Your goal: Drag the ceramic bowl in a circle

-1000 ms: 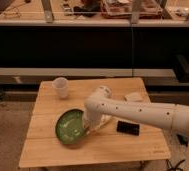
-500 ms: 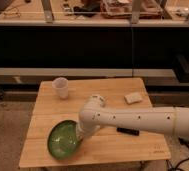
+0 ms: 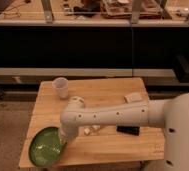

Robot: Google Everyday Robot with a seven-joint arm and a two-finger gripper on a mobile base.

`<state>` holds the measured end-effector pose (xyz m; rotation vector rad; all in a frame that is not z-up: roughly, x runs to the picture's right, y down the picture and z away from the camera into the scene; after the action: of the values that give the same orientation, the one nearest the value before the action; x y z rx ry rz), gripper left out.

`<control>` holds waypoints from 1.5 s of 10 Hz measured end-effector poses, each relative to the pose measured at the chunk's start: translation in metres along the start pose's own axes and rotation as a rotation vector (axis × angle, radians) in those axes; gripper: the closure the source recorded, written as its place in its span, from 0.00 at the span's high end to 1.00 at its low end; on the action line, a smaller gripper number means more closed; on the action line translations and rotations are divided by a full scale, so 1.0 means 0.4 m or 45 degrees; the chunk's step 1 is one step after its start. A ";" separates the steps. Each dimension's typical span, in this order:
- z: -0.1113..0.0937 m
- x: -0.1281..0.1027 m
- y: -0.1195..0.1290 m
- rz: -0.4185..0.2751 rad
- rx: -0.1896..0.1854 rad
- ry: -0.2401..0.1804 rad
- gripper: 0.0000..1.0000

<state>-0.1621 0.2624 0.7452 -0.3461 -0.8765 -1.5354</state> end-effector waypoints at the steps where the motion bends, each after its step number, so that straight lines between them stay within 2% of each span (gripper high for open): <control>1: 0.010 0.026 -0.040 -0.029 0.013 -0.004 0.17; 4: 0.015 0.135 -0.105 -0.051 0.037 0.025 0.17; 6: 0.022 0.222 -0.107 -0.017 0.025 0.065 0.17; 9: 0.008 0.345 -0.103 0.077 0.054 0.136 0.17; 10: 0.001 0.369 -0.096 0.105 0.058 0.153 0.17; 13: -0.030 0.428 -0.014 0.227 0.038 0.214 0.17; 15: -0.057 0.429 0.101 0.334 -0.004 0.244 0.17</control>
<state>-0.1493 0.1262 0.8588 -0.2982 -0.6512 -1.3029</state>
